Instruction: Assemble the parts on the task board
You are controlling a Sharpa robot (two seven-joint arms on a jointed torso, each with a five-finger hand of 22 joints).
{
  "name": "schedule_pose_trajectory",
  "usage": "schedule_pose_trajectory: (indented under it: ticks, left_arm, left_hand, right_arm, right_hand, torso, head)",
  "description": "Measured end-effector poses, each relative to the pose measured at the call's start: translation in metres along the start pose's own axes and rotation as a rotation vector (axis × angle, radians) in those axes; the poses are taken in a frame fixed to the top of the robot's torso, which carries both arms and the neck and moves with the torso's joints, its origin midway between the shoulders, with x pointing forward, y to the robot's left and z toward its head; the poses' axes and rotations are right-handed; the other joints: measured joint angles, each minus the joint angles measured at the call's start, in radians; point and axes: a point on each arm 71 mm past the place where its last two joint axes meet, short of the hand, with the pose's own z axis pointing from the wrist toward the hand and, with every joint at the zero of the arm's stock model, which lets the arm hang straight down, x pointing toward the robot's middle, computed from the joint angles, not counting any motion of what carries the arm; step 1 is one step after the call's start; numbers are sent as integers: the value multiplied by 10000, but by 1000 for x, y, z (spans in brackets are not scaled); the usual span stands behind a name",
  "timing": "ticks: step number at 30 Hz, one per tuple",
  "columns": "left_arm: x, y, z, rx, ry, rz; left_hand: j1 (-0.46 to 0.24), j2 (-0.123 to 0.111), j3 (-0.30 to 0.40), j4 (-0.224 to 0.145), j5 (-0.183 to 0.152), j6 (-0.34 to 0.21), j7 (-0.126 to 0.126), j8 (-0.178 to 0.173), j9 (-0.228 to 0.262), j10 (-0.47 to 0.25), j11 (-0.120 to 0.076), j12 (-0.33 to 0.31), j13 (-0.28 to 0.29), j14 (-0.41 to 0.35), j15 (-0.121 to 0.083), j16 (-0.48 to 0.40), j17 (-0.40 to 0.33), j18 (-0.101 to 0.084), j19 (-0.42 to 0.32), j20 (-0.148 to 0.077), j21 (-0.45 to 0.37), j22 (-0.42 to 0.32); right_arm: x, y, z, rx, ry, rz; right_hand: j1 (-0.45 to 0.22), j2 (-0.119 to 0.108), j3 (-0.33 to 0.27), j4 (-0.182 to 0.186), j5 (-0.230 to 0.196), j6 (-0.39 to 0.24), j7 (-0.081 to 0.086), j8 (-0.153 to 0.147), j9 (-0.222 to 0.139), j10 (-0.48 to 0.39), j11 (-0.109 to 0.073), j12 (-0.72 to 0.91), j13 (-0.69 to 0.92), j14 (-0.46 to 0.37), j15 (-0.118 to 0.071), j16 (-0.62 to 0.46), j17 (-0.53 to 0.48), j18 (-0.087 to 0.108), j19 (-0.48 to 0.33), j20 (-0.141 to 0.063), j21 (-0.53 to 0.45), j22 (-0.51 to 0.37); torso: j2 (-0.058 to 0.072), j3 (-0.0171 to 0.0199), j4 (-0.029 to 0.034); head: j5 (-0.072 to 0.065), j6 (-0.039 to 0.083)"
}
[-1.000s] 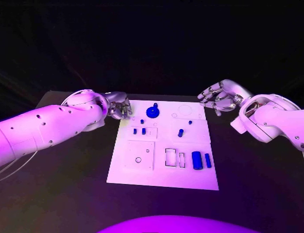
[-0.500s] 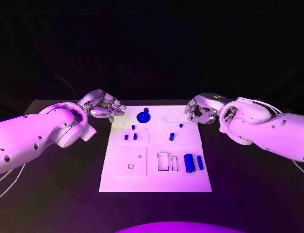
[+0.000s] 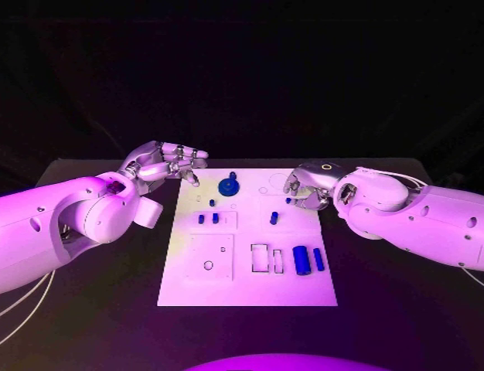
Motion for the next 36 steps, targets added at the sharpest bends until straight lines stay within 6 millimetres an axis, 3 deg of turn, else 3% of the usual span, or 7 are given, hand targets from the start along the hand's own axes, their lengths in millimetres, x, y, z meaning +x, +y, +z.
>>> schedule_pose_trajectory:
  ticks: [15, 25, 31, 36]
  left_arm:
    - [5, -3, -3, 205, 39, -1135]
    - [6, -4, -4, 223, 72, -1309]
    - [7, -4, -4, 221, 109, -1345]
    - [7, -4, -3, 202, 149, -1359]
  left_hand:
    - [-20, 21, -83, -30, 1, 0, -1, 0, 0, 0, 0, 0, -23, 0, 0, -47, -58, 0, 0, 0, -115, -101]
    - [-20, 22, -124, -72, 1, -38, 35, -1, 0, -36, 35, 0, -44, 1, 0, -88, -93, -1, 37, 36, -213, -165]
    - [23, 64, -151, -99, 2, -118, 40, -1, -6, -95, 24, 0, -63, 1, 0, -128, -124, 0, 41, 40, -266, -210]
    - [47, 88, -179, -126, 2, -148, 68, -1, -15, -123, 53, 0, -77, 1, 1, -157, -140, -1, 111, 34, -271, -236]
  right_arm:
    - [9, 1, 7, 116, 242, -250]
    - [12, 4, 10, 83, 296, -259]
    - [12, 4, 12, 84, 288, -266]
    - [13, 5, 13, 72, 293, -260]
  right_hand:
    - [-40, -40, 124, -16, 0, 74, 74, 0, 1, -15, 16, -108, -95, 0, 0, 117, -2, 0, -1, 0, 46, 101]
    - [-38, -37, 247, -84, 0, 243, 10, 0, 19, 131, 50, -108, -144, 0, -1, 212, -2, 1, -1, 0, 243, 275]
    - [0, 160, 374, -142, 0, 455, -60, 1, 72, 352, -28, -149, -176, 0, -1, 251, -3, 0, -1, 0, 377, 422]
    - [39, 284, 488, -185, -242, 587, -122, 1, 116, 471, -79, -150, -204, 0, -1, 292, -4, 1, -1, 0, 513, 540]
  torso:
    - [0, 15, -5]
    - [5, 21, -12]
    - [3, 21, -12]
    - [-2, 21, -15]
  head:
    - [87, -51]
    - [151, -105]
    - [160, -135]
    - [160, -159]
